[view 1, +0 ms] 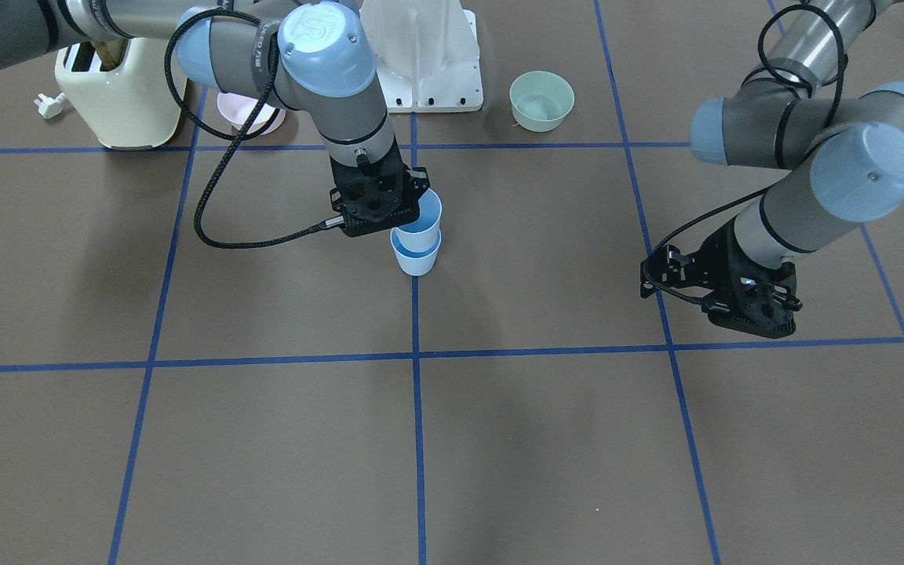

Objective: Stack blue cups with both arms
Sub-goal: 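Lower the right-held cup into the cup held by the left gripper, then release the stacked cups and raise both grippers away from them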

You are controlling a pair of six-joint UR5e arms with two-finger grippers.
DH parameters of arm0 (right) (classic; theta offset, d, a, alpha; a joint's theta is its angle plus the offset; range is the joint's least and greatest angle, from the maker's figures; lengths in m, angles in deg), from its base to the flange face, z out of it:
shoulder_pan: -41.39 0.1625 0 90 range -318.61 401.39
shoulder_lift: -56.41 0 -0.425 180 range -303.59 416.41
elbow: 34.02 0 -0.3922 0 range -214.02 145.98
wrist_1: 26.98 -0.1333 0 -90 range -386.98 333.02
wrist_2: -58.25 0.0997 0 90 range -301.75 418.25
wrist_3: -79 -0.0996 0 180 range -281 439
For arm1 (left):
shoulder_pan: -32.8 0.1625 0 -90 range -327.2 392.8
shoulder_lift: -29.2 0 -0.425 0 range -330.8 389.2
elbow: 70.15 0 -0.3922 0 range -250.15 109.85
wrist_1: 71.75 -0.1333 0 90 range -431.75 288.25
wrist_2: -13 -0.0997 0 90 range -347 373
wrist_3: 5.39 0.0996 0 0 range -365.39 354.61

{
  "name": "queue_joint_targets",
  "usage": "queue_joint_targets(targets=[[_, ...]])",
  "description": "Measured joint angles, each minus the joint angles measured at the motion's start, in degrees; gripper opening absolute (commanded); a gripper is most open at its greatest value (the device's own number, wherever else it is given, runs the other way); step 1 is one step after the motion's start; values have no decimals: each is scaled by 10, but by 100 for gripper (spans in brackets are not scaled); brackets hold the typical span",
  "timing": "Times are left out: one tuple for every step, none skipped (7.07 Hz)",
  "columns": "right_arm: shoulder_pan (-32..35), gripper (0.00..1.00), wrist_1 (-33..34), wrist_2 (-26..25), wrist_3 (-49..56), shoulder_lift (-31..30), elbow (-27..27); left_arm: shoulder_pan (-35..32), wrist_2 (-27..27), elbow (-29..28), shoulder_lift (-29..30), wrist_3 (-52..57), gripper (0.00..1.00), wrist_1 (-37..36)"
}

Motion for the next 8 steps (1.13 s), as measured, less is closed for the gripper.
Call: queue_joint_targets(targets=[[0, 6, 0, -1, 0, -2, -1, 0, 0, 0, 0, 0, 95, 0], [-1, 96, 0, -2, 0, -4, -1, 0, 0, 0, -1, 0, 95, 0], [-1, 99, 0, -4, -2, -4, -2, 0, 0, 0, -1, 0, 95, 0], [-1, 100, -1, -8, -4, -4, -2, 0, 0, 0, -1, 0, 95, 0], [0, 100, -2, -10, -4, -3, -3, 0, 0, 0, -1, 0, 95, 0], [2, 100, -2, -11, -5, -2, -6, -1, 0, 1, -1, 0, 95, 0], [11, 100, -6, -10, -5, -2, -14, -4, 0, 1, -1, 0, 95, 0], [31, 100, -15, -6, -5, -4, -25, -9, 1, 1, -1, 2, 96, 0]])
